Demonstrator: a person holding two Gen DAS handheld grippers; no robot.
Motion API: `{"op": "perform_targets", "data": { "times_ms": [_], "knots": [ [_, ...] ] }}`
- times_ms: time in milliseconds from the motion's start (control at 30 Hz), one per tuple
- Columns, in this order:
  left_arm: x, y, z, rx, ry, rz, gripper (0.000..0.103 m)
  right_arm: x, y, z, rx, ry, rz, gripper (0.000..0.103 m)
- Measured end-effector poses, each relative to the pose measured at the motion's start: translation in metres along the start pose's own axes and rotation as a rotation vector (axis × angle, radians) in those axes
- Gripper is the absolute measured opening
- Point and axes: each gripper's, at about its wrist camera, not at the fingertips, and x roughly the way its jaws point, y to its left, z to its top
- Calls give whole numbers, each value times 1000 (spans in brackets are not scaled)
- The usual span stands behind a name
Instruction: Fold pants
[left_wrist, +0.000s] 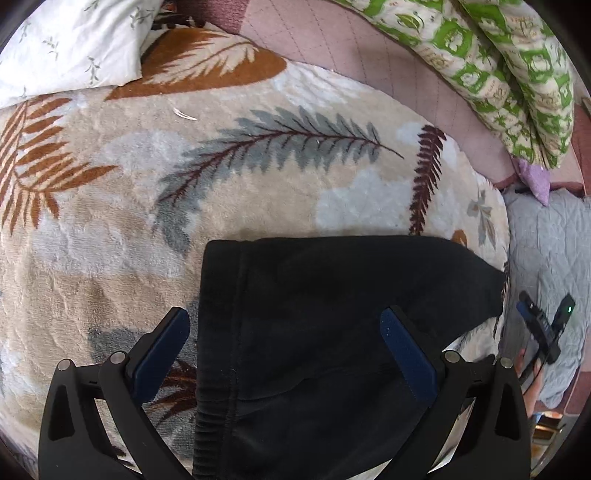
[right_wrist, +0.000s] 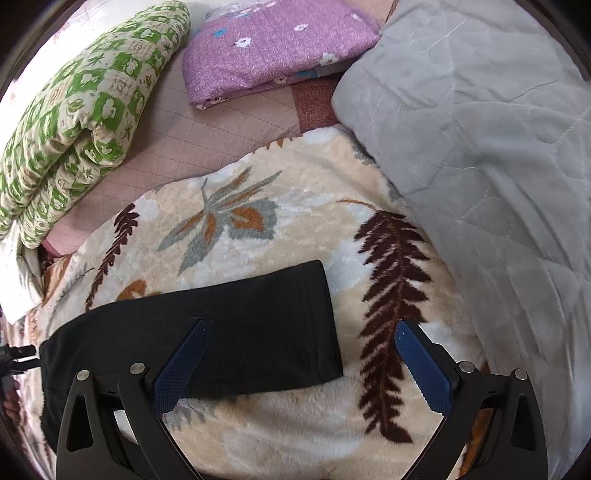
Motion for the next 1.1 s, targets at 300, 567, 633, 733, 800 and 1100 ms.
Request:
{"op": "perform_targets", "data": {
  "times_ms": [300, 567, 633, 733, 800, 1100],
  "knots": [
    [9, -6, 3, 50, 11, 38, 103, 41, -2, 22, 6, 125, 73, 77],
    [13, -5, 10, 38, 11, 40, 103, 68, 4, 28, -1, 151, 85, 53],
    [13, -4, 12, 33, 7, 37, 103, 68, 4, 28, -13, 151, 83, 36],
    [13, -5, 16, 28, -6, 41, 90, 68, 1, 28, -7, 161, 95, 31],
    [14, -6, 17, 22, -9, 44, 73, 68, 1, 27, -13, 158, 94, 29],
    [1, -4, 10, 45, -50, 121, 14, 59, 9, 27, -35, 139, 83, 16]
  ]
}}
